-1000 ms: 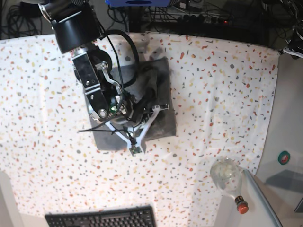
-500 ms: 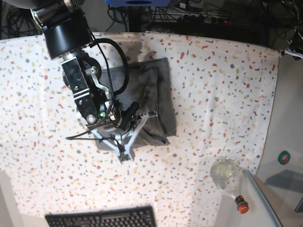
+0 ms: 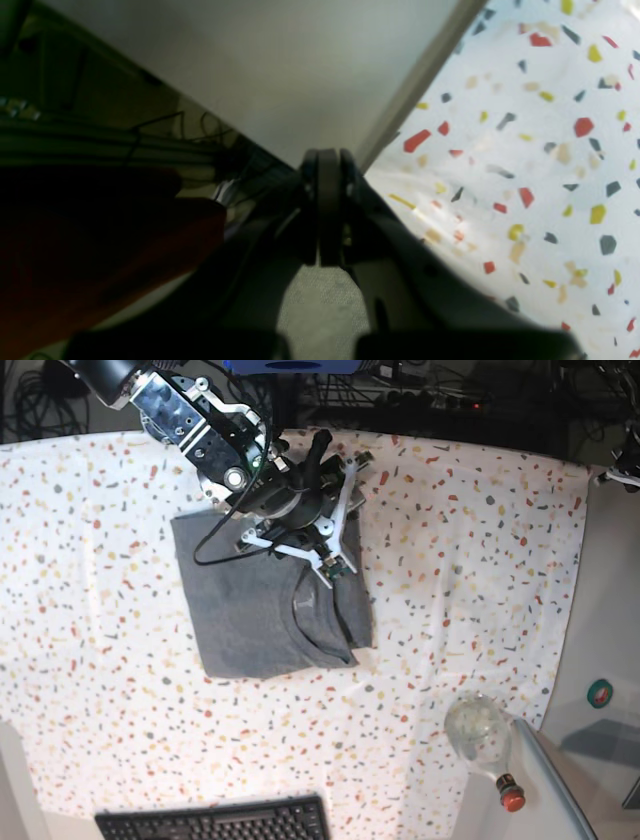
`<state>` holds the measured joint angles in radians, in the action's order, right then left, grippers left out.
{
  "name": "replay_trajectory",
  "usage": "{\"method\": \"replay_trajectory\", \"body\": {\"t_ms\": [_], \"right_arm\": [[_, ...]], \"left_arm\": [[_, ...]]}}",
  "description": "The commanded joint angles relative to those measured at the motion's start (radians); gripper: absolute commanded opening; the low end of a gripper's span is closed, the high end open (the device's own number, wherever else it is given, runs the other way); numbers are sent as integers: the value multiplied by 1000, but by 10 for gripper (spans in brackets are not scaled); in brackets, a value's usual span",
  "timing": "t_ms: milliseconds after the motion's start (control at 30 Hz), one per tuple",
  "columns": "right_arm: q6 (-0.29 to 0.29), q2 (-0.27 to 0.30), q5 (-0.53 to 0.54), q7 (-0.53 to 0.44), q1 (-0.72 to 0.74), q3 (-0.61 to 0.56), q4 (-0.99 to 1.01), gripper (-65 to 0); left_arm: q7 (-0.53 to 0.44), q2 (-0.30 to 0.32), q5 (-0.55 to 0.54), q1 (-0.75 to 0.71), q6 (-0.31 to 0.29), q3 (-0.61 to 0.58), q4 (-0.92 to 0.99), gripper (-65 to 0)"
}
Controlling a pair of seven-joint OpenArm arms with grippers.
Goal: Layout the t-shirt on the table in an organized manner, then fold the t-shirt properly
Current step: 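Grasp the bundle's collar edge with the right gripper and straighten it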
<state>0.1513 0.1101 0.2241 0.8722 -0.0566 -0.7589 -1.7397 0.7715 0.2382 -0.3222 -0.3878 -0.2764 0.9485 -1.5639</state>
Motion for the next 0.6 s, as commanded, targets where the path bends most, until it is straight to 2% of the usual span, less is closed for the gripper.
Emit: {"method": "replay_trajectory", "body": {"t_ms": [0,67,200,333,567], "right_arm": [[35,6,-4,-31,21,-11,11,-372],[90,7,-4,-75,25,-32,67,-375],[152,4,-4,-138,36,-46,160,-369],[163,4,-2,-161,31,-44,154,-365],[163,4,-2,-169,-10,-35,-3,-372]], "left_arm": [[-17,20,-2,-6,4,8,-13,-650],[-17,20,-2,-7,4,8,-13,-650],[-17,19,-2,-7,4,8,-13,-650],[-17,19,-2,-7,4,8,-13,-650],[-17,19,-2,-7,4,8,-13,-650]]}}
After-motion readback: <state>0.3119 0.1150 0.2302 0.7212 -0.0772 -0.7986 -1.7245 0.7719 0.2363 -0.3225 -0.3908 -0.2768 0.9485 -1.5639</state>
